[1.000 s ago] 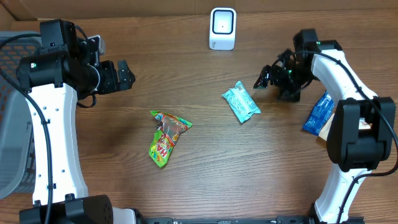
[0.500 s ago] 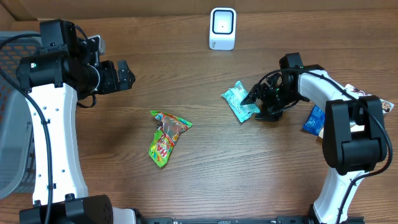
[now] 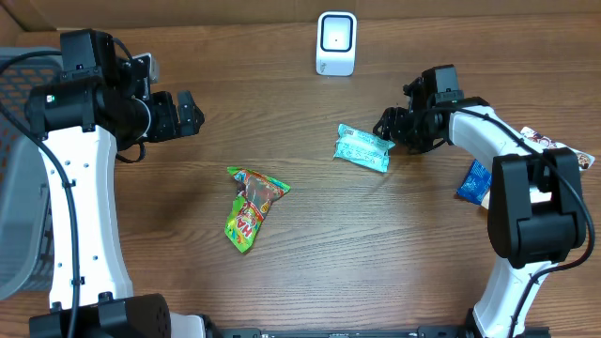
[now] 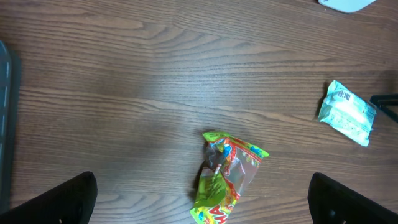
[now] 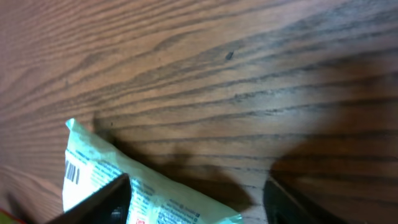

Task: Scan the item barcode

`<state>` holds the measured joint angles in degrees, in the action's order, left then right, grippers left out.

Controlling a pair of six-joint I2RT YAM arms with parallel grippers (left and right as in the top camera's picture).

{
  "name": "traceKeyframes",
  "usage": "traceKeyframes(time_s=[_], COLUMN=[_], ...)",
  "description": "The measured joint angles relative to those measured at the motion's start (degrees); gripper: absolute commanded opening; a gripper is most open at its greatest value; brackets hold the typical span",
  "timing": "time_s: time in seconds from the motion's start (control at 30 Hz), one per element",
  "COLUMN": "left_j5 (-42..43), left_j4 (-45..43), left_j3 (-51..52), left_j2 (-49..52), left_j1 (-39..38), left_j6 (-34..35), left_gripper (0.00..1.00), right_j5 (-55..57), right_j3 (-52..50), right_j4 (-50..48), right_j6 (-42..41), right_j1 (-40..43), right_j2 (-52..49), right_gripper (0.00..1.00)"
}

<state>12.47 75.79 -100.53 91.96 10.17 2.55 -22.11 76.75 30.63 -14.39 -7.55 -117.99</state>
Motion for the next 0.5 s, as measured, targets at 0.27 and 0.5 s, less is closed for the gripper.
traceKeyframes(time_s=[0.27, 0.5], left_j5=[-0.02, 0.00], left_j4=[0.00, 0.00], left_j3=[0.00, 0.00], left_j2=[0.00, 0.00], left_j1=[0.00, 0.00], left_j6=[0.00, 0.00], left_gripper=[0.99, 1.00], right_j5=[-10.36, -11.96], right_j3=[0.09, -1.51], right_j4=[5.07, 3.45], right_j6=[-3.37, -17.99], right_j1=[0.57, -0.96], right_j2=[0.04, 0.26], right_gripper=[0.84, 0.79])
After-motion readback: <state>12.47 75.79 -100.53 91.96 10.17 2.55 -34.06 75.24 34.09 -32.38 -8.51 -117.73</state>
